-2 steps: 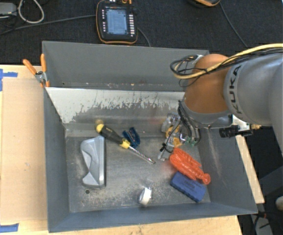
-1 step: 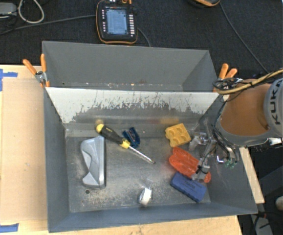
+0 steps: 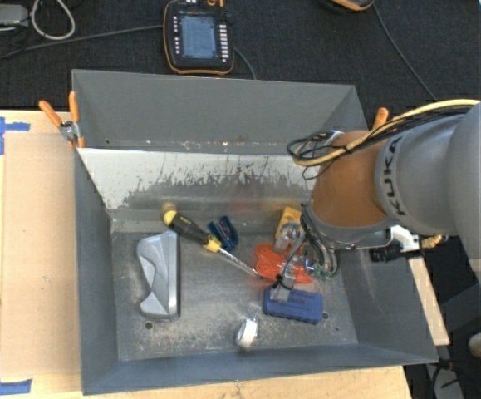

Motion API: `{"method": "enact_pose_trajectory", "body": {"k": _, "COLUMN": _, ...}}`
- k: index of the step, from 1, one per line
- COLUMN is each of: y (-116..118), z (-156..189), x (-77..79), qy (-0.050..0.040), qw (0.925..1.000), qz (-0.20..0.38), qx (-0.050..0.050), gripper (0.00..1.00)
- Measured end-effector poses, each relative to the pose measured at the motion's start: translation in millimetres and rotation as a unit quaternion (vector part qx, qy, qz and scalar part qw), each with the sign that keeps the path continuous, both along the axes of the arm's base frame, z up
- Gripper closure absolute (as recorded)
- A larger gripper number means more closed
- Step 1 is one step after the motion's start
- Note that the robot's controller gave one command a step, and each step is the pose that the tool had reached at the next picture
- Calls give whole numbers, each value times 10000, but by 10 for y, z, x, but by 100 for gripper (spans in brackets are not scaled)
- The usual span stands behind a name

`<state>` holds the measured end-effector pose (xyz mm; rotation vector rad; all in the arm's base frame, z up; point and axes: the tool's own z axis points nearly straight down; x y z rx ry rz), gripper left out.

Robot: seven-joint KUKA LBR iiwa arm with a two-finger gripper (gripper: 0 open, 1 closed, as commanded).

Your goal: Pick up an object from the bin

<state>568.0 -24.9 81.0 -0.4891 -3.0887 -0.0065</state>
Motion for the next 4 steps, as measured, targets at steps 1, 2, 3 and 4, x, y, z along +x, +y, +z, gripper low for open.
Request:
{"method": "enact_pose_trajectory", "body": {"k": 1, "y": -999, "z": -27, "x": -191, "qy": -110, "qw": 9997, "qz": 214, "qx": 97, "gripper": 100}}
{"method": "enact_pose_trajectory", "body": {"k": 2, "y": -999, "z": -27, "x": -191, "qy": -111, "qw": 9997, "qz": 215, "qx": 96, "gripper": 100}}
{"method": "enact_pose_trajectory", "body": {"k": 3, "y": -1017, "z": 115, "x": -202, "qy": -114, "qw": 9996, "qz": 232, "qx": 67, "gripper": 100}}
{"method": "enact_pose_trajectory", "body": {"k": 4, "y": -1003, "z": 187, "x": -196, "qy": -120, "qw": 9996, "qz": 230, "qx": 85, "gripper": 100}}
